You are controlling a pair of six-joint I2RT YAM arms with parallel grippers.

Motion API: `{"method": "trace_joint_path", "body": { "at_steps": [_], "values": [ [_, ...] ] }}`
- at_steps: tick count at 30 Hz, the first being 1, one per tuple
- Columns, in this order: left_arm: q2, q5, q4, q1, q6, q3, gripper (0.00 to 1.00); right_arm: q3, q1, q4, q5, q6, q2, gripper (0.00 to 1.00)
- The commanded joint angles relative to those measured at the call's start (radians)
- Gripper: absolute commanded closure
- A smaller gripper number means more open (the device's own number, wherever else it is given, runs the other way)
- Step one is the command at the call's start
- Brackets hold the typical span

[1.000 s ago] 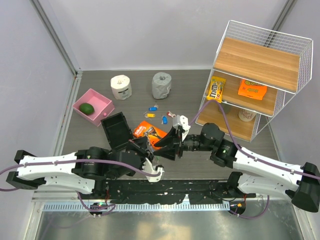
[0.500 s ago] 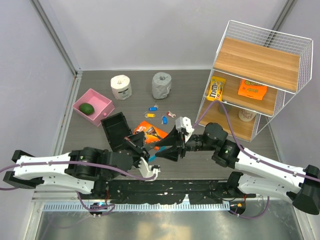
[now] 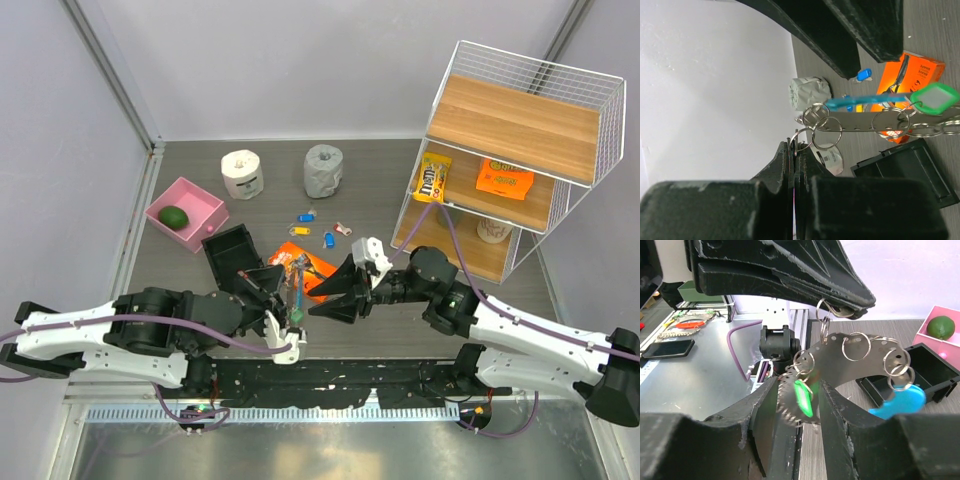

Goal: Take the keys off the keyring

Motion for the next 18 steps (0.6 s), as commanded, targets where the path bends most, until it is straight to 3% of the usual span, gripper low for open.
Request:
{"method": "trace_joint_path", "body": {
  "at_steps": [1,18],
  "values": [
    [-0.007,0.019,0.002,-0.007,-0.029,0.037,1.00,0.044,0.016,0.052,-0.003,-0.039,-0.035,0.57],
    [0.022,0.031,-0.002,-0.007,-0.032,0.050,1.00,0.118,0.036,0.049,0.053,-0.149,0.046,0.58]
  ]
}}
